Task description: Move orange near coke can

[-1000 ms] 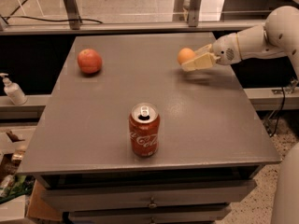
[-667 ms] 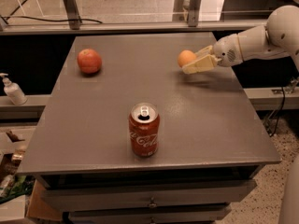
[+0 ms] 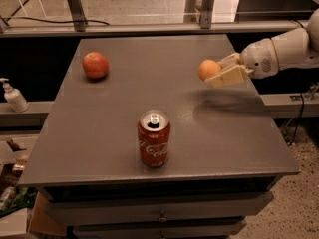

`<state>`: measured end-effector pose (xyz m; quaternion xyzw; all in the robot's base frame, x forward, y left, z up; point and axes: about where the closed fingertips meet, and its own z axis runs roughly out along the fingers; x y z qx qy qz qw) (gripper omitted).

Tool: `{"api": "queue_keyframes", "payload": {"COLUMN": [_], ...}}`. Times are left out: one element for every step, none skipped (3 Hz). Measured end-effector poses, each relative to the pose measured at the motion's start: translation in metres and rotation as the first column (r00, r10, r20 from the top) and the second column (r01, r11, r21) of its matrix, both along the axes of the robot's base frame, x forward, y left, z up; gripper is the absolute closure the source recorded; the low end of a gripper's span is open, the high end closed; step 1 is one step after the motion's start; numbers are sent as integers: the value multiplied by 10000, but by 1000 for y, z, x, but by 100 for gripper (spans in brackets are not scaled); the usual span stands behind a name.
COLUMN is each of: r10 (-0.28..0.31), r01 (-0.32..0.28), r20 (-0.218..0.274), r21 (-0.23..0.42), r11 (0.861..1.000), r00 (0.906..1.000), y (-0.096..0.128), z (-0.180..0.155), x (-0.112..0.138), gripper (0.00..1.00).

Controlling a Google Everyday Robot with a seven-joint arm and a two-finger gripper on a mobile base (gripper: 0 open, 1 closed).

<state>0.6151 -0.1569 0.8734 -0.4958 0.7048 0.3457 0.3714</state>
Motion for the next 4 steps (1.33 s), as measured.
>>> {"api": "queue_keyframes", "payload": {"r10": [542,1074,1713,1713], "r01": [-542,-1074,-1703,-1703], "r20": [-87,-320,-775,-775], "r21": [5,34,183,184], "r11": [9985,9942,9852,9852], "r00": [9985,9937,9822,9822], "y": [-5,-10,-7,-7], "z": [3,1,-8,-8], "x": [-35,-68,-106,-106], "gripper": [100,100,100,100]}}
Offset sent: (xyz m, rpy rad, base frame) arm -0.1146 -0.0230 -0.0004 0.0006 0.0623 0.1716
